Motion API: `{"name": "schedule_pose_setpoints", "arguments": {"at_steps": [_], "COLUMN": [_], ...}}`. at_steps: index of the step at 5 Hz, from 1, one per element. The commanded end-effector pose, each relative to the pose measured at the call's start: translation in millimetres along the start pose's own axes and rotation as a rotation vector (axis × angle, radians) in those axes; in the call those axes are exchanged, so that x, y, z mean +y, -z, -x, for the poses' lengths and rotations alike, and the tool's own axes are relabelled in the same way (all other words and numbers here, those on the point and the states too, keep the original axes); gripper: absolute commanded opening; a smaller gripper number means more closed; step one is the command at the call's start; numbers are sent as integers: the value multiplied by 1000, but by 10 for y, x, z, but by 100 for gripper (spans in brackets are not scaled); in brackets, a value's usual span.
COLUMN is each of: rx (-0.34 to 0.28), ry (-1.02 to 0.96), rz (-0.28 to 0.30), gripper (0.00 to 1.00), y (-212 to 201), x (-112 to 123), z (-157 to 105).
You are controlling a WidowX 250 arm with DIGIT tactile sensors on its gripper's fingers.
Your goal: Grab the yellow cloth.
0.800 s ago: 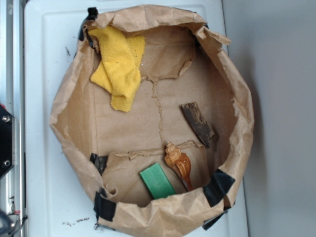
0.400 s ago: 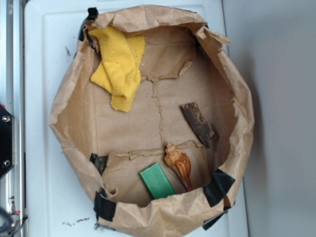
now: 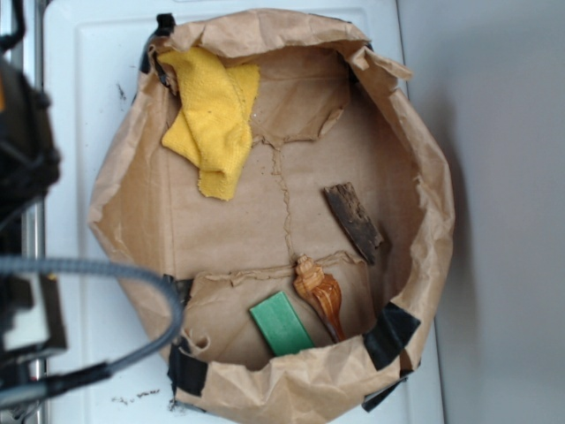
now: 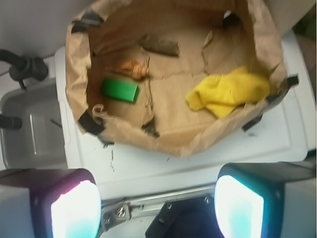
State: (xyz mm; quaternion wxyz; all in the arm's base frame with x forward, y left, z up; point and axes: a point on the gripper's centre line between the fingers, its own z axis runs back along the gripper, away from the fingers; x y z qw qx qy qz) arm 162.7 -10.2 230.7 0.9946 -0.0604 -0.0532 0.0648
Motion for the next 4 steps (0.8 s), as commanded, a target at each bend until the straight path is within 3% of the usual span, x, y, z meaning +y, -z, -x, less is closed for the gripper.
{"name": "schedule_pose_setpoints", "arguments": {"at_steps": [1, 2, 3, 4], "rx": [21, 60, 44, 69], "ry": [444, 519, 485, 474], "rz": [14, 31, -14, -12], "gripper": [100, 100, 100, 100], "y": [270, 512, 763, 995], "x": [92, 163, 216, 222], "z": [-206, -586, -894, -1171]}}
